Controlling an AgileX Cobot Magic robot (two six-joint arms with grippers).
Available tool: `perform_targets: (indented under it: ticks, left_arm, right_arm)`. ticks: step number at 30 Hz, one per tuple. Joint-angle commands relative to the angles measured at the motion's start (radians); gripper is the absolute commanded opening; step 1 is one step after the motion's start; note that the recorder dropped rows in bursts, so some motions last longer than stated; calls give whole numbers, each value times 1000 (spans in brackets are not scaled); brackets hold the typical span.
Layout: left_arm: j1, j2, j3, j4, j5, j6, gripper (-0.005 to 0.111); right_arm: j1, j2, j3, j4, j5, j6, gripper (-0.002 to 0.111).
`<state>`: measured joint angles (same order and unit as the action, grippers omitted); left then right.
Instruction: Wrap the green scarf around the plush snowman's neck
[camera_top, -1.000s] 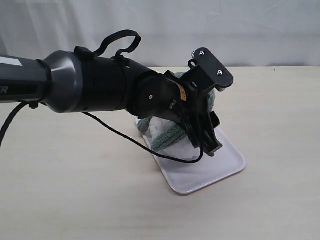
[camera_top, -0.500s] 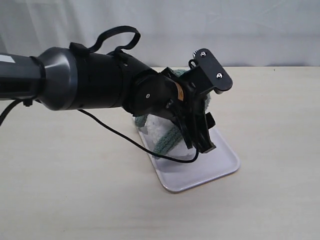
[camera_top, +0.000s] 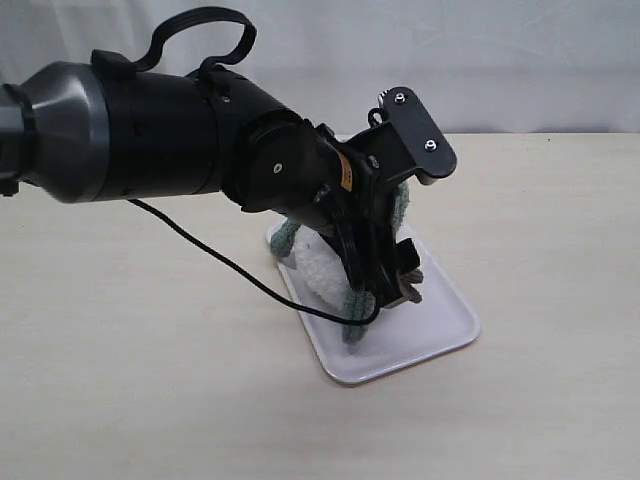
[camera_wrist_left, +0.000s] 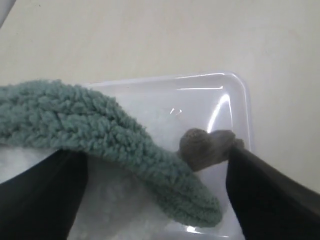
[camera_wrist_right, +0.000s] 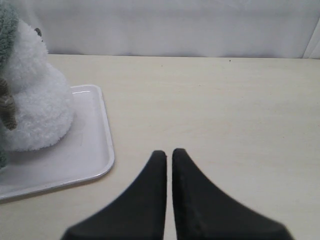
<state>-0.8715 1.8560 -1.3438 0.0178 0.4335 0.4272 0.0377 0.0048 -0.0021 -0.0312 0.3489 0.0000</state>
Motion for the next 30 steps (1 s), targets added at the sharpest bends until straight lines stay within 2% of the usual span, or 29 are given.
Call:
perform_targets:
  ticks: [1, 6, 14, 18, 24, 26, 30]
  left_arm:
    - [-2, -10, -7, 0, 54, -5, 73]
    - [-2, -10, -7, 33, 114, -5, 73]
    - [-2, -16, -7, 52, 127, -3, 73]
    - [-2, -37, -7, 109, 170, -17, 72]
    - [-2, -103, -7, 113, 209, -50, 72]
    - [-2, -129, -7, 131, 233, -93, 67]
    - [-2, -185, -7, 184, 322, -179, 47]
  right_arm:
    - [-2, -5, 2, 2, -4, 0, 4]
    - [-2, -5, 2, 2, -4, 0, 4]
    - [-2, -5, 2, 2, -4, 0, 4]
    - [-2, -5, 2, 2, -4, 0, 4]
    - [-2, -5, 2, 2, -4, 0, 4]
    - [-2, -5, 2, 2, -4, 0, 4]
    - [-2, -5, 2, 2, -4, 0, 4]
